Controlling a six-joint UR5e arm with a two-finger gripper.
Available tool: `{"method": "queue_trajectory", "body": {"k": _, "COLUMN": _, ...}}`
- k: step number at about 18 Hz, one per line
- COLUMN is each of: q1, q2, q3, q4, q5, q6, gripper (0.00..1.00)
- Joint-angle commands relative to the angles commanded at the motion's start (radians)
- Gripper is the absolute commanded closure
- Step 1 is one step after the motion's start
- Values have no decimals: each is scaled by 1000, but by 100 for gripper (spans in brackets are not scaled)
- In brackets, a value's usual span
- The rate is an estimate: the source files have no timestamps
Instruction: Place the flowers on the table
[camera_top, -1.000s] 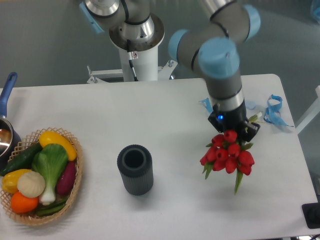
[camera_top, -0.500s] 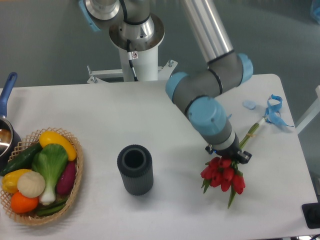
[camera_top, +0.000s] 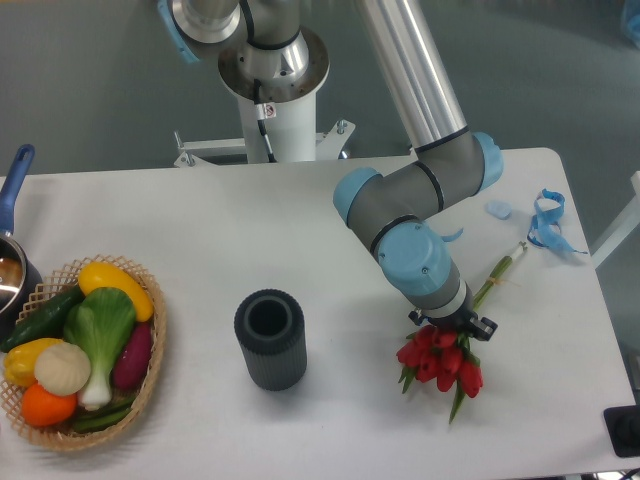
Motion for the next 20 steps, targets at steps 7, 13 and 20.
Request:
{"method": "queue_trajectory", "body": {"k": 7, "q1": 12, "q2": 100, "q3": 80, "q4": -5, "q5": -104, "q6": -3, "gripper": 0}}
{"method": "queue_trajectory", "body": {"k": 13, "q1": 142, "q2": 209, "q3": 204, "q4": -260, "q5": -325, "q6": 98, "gripper": 0}}
{"method": "queue_trajectory", "body": {"k": 20, "q1": 334, "q2": 334, "q3": 180, "q4": -468, "q5": -454, "q6": 530, "gripper": 0}}
